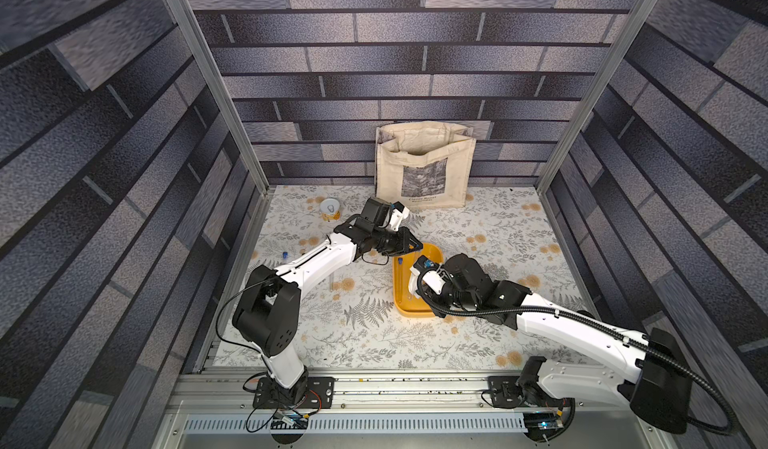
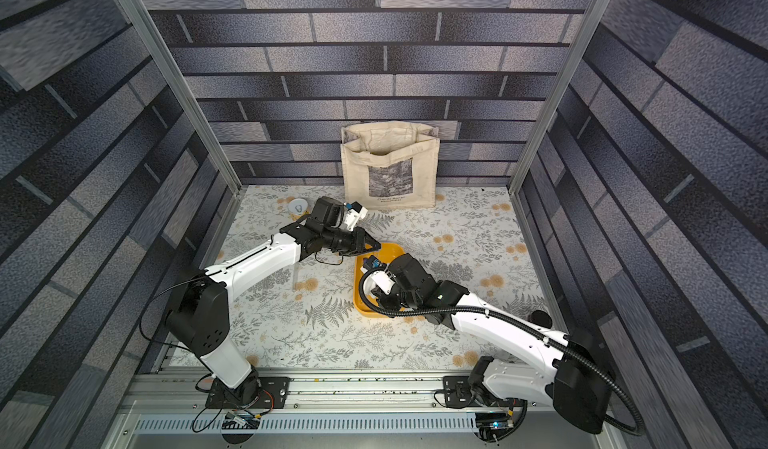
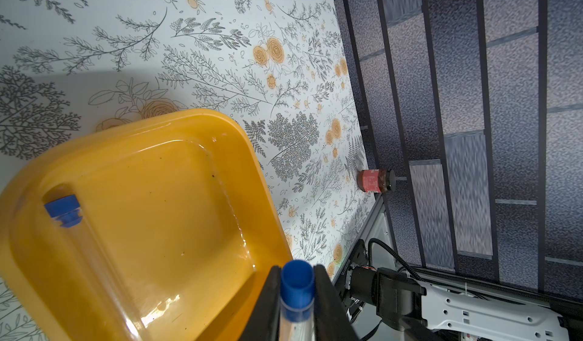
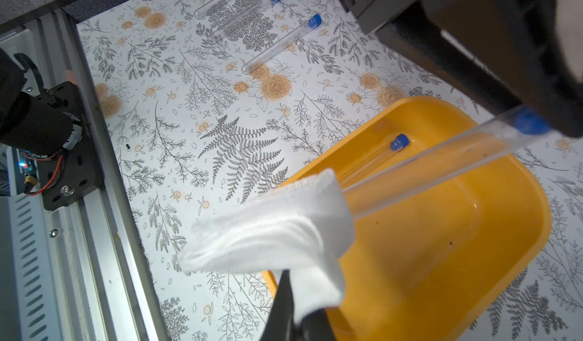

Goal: Wipe the exteriors of test tubes
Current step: Wipe the dirt from the test tube.

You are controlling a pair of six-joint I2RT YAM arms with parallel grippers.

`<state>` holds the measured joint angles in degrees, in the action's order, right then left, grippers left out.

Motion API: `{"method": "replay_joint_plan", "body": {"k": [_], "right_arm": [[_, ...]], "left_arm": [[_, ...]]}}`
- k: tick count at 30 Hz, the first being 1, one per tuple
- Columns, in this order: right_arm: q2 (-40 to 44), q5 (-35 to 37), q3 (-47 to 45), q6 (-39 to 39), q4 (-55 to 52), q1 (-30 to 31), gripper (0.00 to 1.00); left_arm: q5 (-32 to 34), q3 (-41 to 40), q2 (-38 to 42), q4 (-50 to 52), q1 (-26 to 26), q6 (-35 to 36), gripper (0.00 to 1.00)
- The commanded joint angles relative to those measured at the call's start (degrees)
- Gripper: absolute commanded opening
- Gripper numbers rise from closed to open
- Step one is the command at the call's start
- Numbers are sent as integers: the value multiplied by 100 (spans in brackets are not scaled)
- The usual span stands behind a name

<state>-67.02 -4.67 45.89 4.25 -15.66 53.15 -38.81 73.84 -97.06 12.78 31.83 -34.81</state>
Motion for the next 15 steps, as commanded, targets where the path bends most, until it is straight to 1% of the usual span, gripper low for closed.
{"method": "replay_joint_plan", "body": {"k": [1,4,8,15], "right_arm": [[75,-135,-100,-147,-286,205,0],[100,-64,-103,-223,-345,223,0],[-17,356,22,-154,-538,173,0],[-226,473,226,-237,-436,-411,0]], "left_arm": [[-68,-21,73,-73,14,-8,20],[-74,-11,84,-74,25,-8,20],[-97,-13,82,-80,42,-17,20],[-115,-6,130,-73,65,-10,20]]}}
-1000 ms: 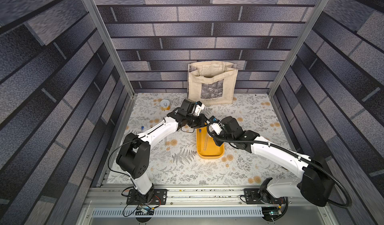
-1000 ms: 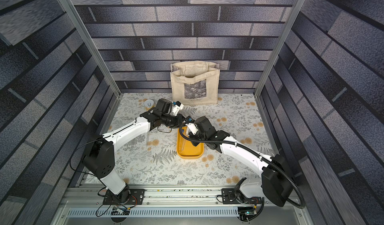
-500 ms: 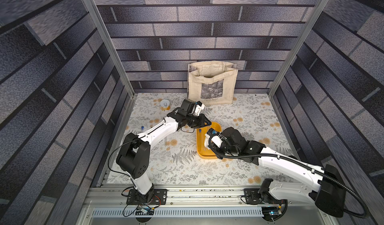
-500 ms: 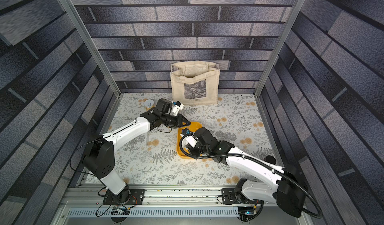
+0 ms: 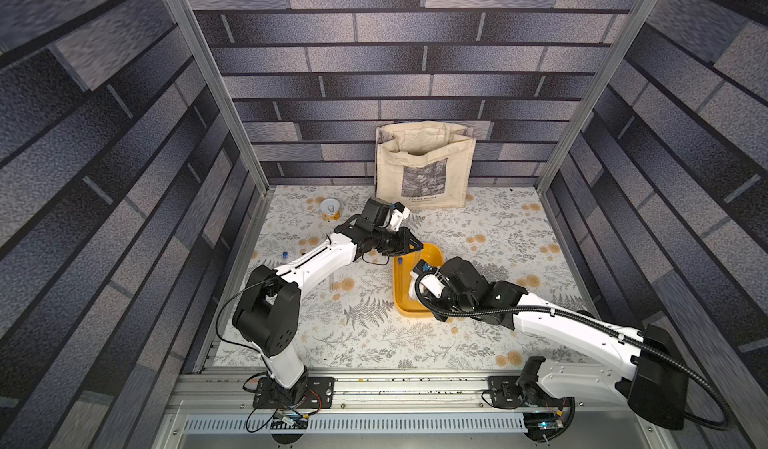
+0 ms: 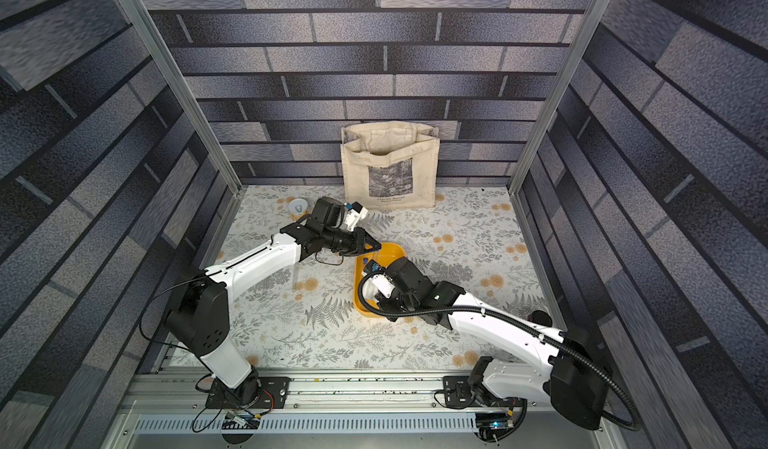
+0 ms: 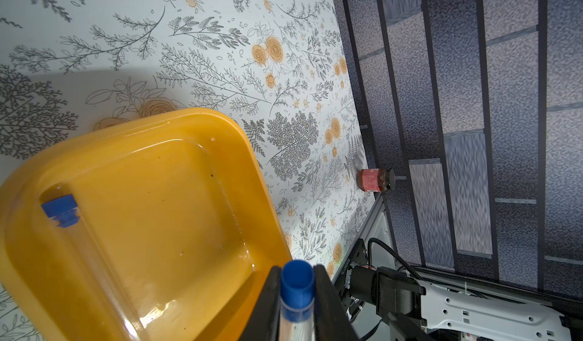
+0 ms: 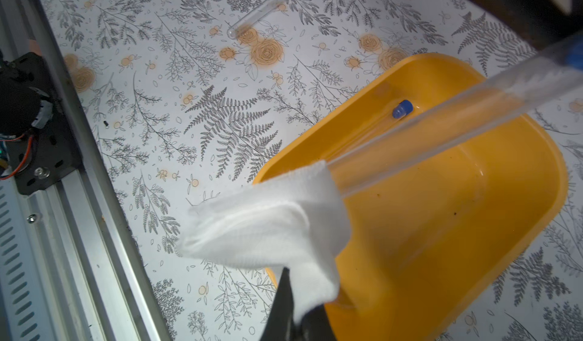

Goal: Wipe the exteriors of test tubes
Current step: Wipe the dirt from the test tube.

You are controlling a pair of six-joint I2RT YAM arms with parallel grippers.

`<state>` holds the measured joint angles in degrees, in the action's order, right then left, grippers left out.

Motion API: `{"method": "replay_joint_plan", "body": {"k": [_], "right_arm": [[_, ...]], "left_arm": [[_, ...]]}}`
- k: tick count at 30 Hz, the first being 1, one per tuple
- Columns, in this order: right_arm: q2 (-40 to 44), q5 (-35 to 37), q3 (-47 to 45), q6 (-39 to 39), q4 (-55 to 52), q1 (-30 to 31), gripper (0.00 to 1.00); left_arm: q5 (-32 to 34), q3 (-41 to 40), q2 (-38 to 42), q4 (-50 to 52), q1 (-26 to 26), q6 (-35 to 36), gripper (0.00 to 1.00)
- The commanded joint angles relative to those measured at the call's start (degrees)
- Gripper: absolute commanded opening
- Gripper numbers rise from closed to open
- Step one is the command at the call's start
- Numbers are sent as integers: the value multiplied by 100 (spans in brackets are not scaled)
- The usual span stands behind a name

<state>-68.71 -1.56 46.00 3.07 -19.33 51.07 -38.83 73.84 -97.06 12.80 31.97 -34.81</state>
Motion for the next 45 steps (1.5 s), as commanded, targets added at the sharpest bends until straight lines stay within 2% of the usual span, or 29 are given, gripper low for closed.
{"method": "replay_joint_plan", "body": {"k": [1,5,9,24,37,41,45], "right_arm": [[-104,149,248,-186,-45,-368,0],[-249,-55,385,-443,52,-891,0],[-486,155,644,-604,-136,-1109,0],[-677,39,535,-1255,-149,-1134,0],[135,-450,29,-936,315,-1027,0],[234,-586,-25,-520,129,-874,0],[343,-348,-22,84,-139,-714,0]], "left_arm": [[-124,-16,139,-82,53,-13,20],[-167,-28,187,-145,82,-1,20],[-186,-45,229,-187,96,8,20],[-261,-258,345,-896,222,-219,21],[-156,-51,-44,-823,249,-310,20],[-313,154,-205,-762,259,-301,20],[-480,273,-268,-675,297,-170,20]]}}
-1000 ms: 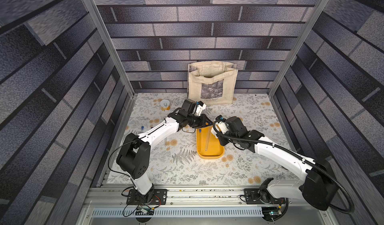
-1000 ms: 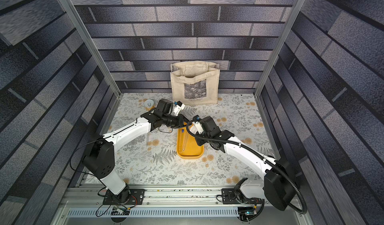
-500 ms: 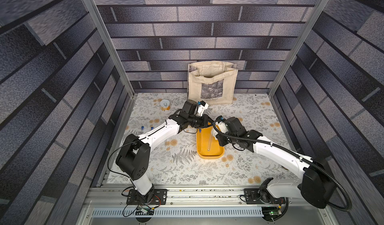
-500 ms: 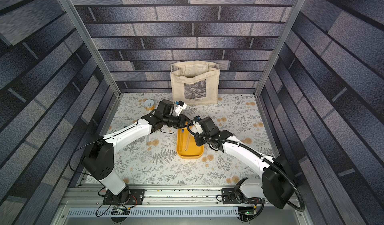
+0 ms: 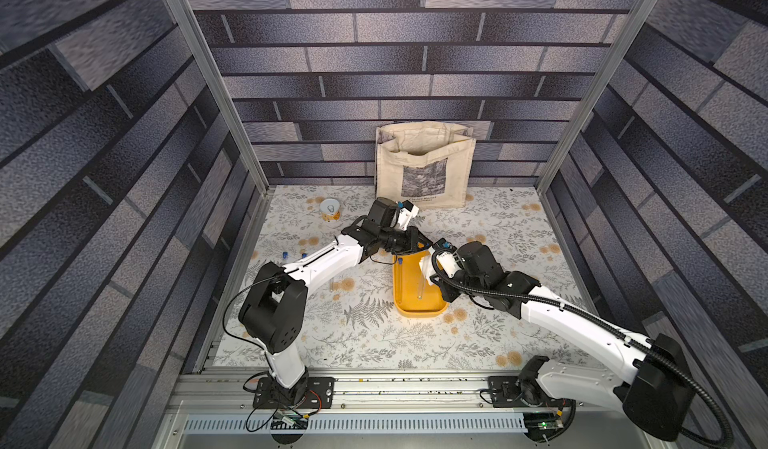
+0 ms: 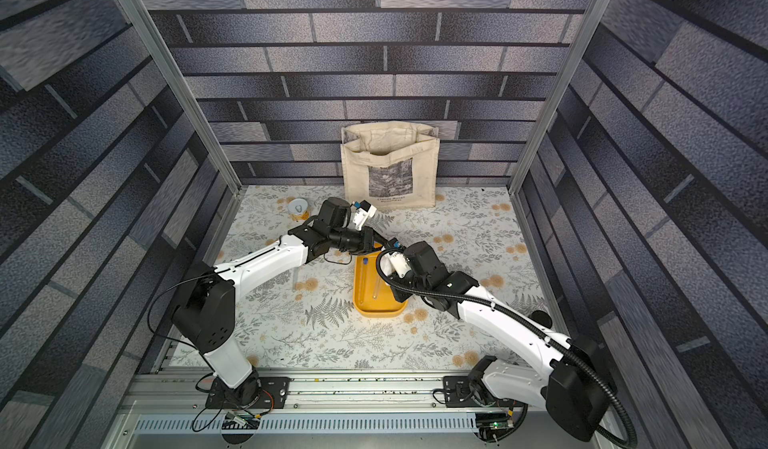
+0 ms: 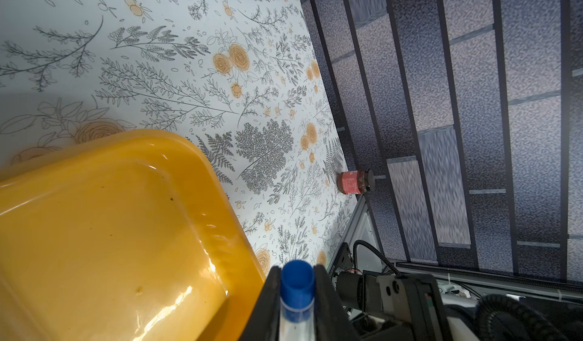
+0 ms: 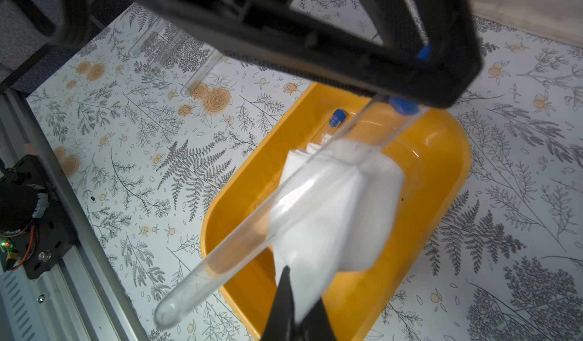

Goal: Wipe the exteriors of test tubes
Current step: Wipe the dirt from the test tube.

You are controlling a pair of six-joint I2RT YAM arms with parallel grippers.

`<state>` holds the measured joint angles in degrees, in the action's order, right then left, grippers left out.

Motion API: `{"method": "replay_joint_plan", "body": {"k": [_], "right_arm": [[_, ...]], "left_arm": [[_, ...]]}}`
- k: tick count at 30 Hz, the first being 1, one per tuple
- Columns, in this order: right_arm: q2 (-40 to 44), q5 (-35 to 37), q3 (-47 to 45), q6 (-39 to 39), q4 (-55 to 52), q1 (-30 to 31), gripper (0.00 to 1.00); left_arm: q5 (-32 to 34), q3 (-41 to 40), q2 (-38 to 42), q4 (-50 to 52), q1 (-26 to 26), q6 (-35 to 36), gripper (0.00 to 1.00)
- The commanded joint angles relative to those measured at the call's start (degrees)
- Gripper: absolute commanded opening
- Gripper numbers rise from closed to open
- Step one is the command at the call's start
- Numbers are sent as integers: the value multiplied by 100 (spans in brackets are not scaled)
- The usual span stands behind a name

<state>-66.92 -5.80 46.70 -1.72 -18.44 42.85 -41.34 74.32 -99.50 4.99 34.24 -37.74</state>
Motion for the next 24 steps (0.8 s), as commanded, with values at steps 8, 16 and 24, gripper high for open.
{"method": "replay_joint_plan", "body": {"k": [8,16,24], "right_arm": [[426,249,-110,1344,-329,236,0],[425,23,-74,1489,-412,537,0],[495,-357,-215,1744,-395,932,0]], "left_arm": [[-299,144,38,128,34,188,21],[-335,178,37,190,19,240,21],[-340,133,81,213,-23,290,21]]}}
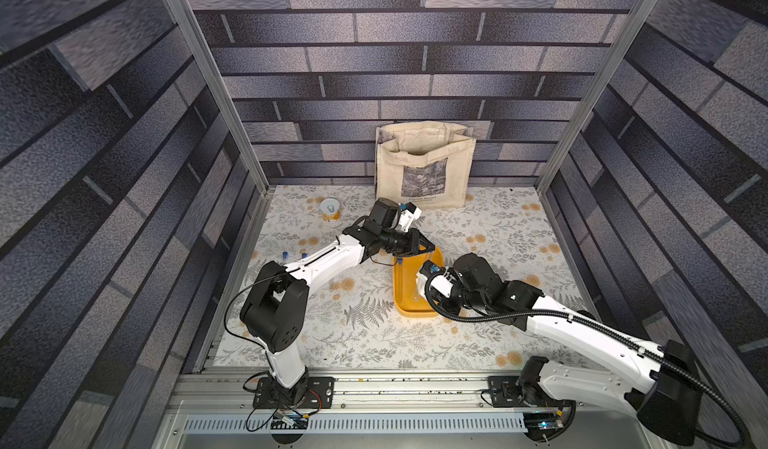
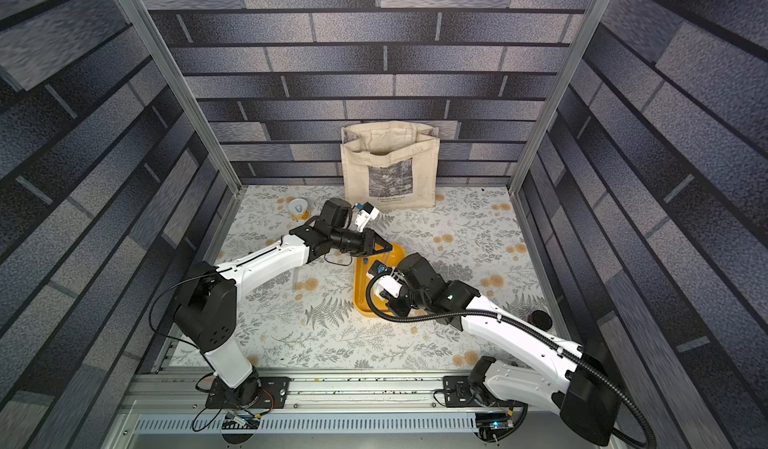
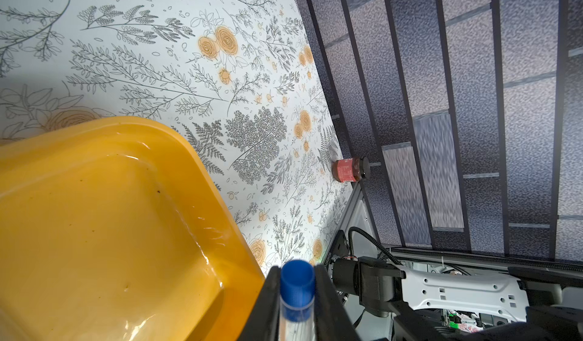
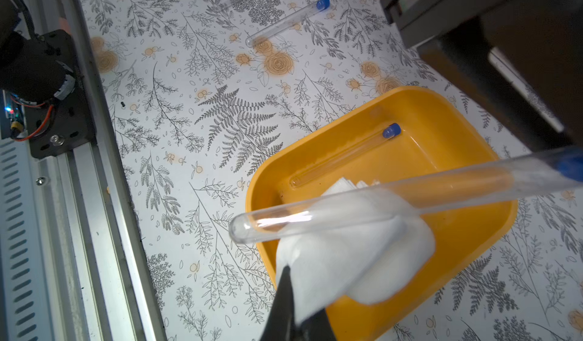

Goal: Wipe the exteriors of test tubes
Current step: Wipe the dirt from the test tube.

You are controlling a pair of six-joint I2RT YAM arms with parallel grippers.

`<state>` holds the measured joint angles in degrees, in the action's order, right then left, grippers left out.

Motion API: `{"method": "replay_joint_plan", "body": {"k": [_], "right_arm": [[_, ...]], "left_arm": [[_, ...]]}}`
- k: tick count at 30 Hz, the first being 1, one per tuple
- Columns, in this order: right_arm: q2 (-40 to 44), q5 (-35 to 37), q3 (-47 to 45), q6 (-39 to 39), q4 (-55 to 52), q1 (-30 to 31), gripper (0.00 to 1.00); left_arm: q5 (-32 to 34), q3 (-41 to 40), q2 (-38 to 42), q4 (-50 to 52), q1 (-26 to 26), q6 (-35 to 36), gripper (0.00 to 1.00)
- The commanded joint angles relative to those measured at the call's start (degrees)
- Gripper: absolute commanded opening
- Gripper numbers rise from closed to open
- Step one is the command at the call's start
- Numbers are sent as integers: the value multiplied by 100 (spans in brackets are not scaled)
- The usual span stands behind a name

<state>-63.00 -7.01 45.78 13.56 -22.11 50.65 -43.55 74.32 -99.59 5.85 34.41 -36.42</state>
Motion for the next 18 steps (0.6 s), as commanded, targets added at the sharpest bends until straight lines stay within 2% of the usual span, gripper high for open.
{"method": "replay_joint_plan", "body": {"k": [1,8,18], "right_arm": [[116,-210,-133,263,-23,171,0],[-94,276,43,381,-202,143,0],[-451,41,290,27,110,-338,0]], "left_arm": [[-126,118,90,127,-48,163,22],[-147,88,125,127,-58,158,22],[-184,45,175,127,-50,163,21]]}}
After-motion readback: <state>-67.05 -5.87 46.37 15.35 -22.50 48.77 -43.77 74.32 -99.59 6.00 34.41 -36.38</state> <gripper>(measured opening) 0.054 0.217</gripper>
